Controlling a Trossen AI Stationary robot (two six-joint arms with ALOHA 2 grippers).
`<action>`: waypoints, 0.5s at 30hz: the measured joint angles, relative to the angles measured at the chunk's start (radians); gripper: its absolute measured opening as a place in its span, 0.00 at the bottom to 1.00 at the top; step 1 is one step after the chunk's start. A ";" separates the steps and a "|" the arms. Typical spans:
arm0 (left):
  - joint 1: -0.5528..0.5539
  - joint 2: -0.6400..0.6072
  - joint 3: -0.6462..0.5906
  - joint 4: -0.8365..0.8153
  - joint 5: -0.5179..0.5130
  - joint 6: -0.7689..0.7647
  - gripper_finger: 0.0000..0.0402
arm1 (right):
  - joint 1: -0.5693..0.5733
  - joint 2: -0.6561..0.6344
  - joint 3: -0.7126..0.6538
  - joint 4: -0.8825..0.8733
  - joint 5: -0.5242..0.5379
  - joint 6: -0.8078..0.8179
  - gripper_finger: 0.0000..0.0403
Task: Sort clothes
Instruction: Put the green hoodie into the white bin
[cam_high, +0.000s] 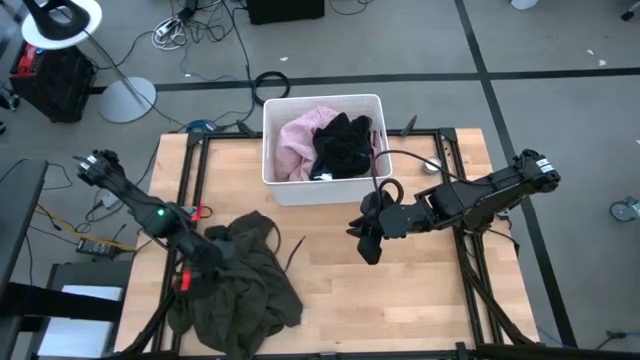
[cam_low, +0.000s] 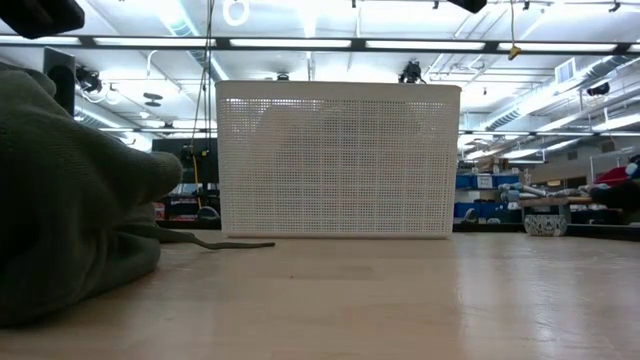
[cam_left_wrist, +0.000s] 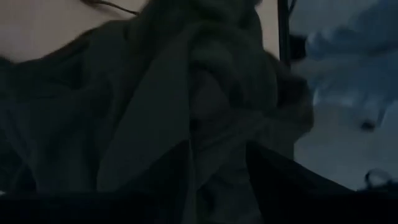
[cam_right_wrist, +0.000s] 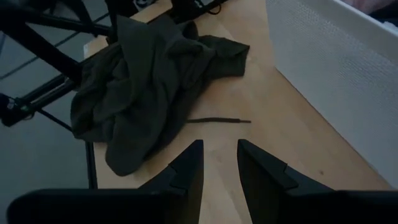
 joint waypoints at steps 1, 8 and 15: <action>0.000 0.011 0.000 0.000 0.014 0.032 0.40 | 0.000 0.000 0.000 0.000 0.001 0.014 0.25; -0.039 0.115 0.000 -0.143 -0.029 0.220 0.40 | 0.000 0.000 0.000 0.037 0.031 0.086 0.25; -0.046 0.196 -0.056 -0.028 -0.138 0.291 0.40 | 0.008 0.000 0.000 0.079 0.033 0.088 0.25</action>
